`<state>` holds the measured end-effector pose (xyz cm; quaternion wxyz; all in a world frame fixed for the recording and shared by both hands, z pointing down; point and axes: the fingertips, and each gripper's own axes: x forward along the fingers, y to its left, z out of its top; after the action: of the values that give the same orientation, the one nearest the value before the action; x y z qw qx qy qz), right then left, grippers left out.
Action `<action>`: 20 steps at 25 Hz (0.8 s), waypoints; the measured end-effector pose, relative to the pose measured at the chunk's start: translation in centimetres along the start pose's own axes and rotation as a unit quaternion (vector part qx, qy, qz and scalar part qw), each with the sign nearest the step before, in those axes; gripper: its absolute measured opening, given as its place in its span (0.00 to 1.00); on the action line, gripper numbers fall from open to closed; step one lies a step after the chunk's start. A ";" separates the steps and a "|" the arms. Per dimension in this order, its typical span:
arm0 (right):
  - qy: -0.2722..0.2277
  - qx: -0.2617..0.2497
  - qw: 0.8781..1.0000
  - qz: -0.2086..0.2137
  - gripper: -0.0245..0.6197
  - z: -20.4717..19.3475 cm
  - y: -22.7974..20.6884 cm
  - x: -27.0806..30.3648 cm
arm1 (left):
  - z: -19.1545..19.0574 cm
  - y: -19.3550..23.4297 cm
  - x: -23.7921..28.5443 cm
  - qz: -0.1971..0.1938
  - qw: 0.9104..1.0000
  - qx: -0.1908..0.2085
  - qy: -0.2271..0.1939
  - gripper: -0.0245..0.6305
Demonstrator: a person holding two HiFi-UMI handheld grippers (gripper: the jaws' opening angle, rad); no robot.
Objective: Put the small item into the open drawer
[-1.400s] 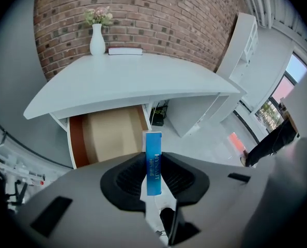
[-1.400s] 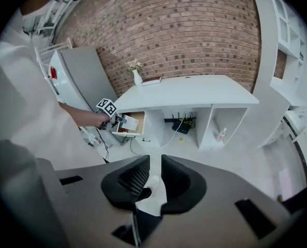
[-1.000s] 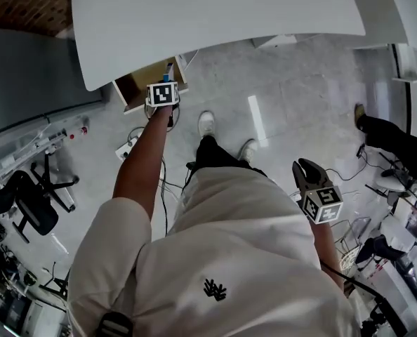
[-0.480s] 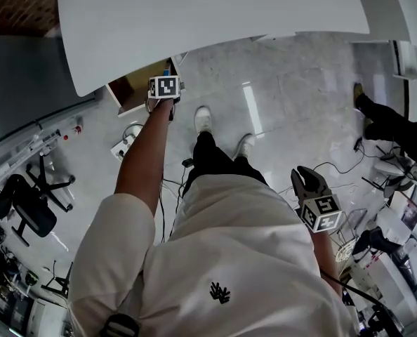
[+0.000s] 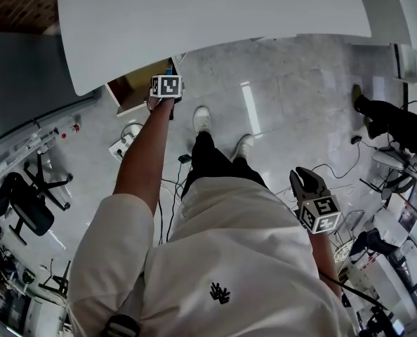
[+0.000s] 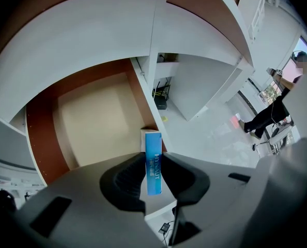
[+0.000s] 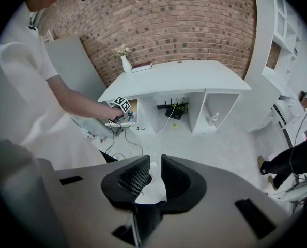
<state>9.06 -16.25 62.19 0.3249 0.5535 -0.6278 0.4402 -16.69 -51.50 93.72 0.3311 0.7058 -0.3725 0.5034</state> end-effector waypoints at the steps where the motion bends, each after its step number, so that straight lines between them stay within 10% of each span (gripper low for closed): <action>1: 0.000 0.000 1.000 -0.001 0.18 0.0 0.0 -0.1 | -0.1 -0.2 0.1 -0.003 1.000 0.000 0.001 0.19; 20: -0.018 -0.016 0.999 0.025 0.18 -2.8 -0.7 -0.7 | -1.9 -2.0 -4.2 -0.009 0.999 -0.009 -0.032 0.28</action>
<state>9.64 -13.38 62.80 0.3116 0.5403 -0.6543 0.4276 -16.71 -48.11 90.04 0.3300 0.7216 -0.3813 0.4742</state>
